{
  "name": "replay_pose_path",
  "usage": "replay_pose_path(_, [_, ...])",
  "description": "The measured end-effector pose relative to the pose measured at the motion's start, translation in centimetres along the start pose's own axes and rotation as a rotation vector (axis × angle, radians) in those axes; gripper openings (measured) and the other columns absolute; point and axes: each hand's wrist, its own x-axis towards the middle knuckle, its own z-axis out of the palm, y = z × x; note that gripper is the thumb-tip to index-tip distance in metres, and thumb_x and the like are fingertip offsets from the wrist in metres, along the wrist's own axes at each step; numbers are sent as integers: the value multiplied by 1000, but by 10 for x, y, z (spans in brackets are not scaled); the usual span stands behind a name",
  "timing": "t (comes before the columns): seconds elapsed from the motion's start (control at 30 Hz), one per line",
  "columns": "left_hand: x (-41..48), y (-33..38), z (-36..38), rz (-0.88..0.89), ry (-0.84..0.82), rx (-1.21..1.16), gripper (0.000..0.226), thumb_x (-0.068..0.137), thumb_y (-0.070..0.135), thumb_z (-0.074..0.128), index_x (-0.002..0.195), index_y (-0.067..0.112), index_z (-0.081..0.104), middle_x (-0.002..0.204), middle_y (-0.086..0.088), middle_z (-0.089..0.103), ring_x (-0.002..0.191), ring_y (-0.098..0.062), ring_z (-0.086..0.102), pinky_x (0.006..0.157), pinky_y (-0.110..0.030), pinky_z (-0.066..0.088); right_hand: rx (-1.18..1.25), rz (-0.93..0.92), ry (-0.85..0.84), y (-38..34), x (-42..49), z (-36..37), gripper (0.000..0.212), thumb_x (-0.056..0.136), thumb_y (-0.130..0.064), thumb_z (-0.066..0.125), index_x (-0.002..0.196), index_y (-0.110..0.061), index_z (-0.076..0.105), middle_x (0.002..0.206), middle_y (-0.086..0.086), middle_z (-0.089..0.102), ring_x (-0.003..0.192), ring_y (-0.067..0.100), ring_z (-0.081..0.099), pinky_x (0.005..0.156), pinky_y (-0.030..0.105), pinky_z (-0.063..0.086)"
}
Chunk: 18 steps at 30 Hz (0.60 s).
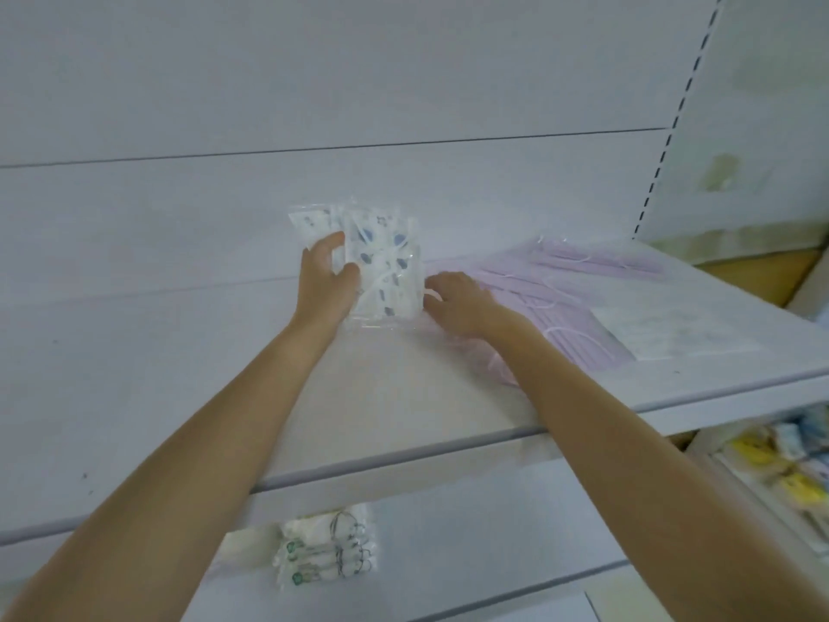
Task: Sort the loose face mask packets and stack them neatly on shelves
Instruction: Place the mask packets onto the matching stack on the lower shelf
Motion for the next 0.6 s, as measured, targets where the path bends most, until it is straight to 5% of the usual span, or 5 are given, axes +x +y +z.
replay_pose_path(0.17, [-3, 5, 20, -47, 27, -100, 51, 86, -1, 45, 135, 13, 47, 139, -6, 41, 99, -1, 43, 55, 8, 32, -156, 481, 3, 49, -17, -2, 65, 97, -48, 25, 149, -10, 15, 156, 17, 4, 144, 36, -2, 110, 61, 1])
replay_pose_path(0.3, [-11, 6, 43, -93, 1, -112, 51, 86, 0, 45, 135, 13, 47, 141, -6, 40, 108, -7, 43, 85, -8, 42, 192, 68, 93, 50, -17, -11, 51, 99, -35, 35, 146, -14, 29, 155, 9, 22, 142, 23, 18, 115, 40, 11])
replay_pose_path(0.37, [-12, 2, 45, -98, -9, -86, 51, 86, 1, 46, 136, 13, 46, 142, -5, 41, 118, -11, 43, 97, -16, 39, 106, 99, 197, 59, -19, -15, 51, 99, -34, 37, 146, -18, 27, 156, 8, 16, 144, 24, 9, 115, 43, 5])
replay_pose_path(0.47, [-13, -4, 41, -104, 38, -95, 50, 85, -1, 47, 133, 12, 50, 135, -1, 46, 108, -5, 42, 73, 0, 35, -139, 364, 95, 83, -31, -15, 57, 96, -42, 35, 145, -15, 25, 155, 13, 14, 143, 33, 7, 112, 53, 4])
replay_pose_path(0.6, [-16, -4, 42, -90, 55, -143, 47, 84, -5, 46, 125, 16, 53, 118, 4, 47, 101, -6, 44, 63, 0, 37, 271, 54, 74, 89, -42, -17, 47, 96, -37, 45, 137, -13, 42, 149, 8, 34, 136, 23, 32, 110, 32, 21])
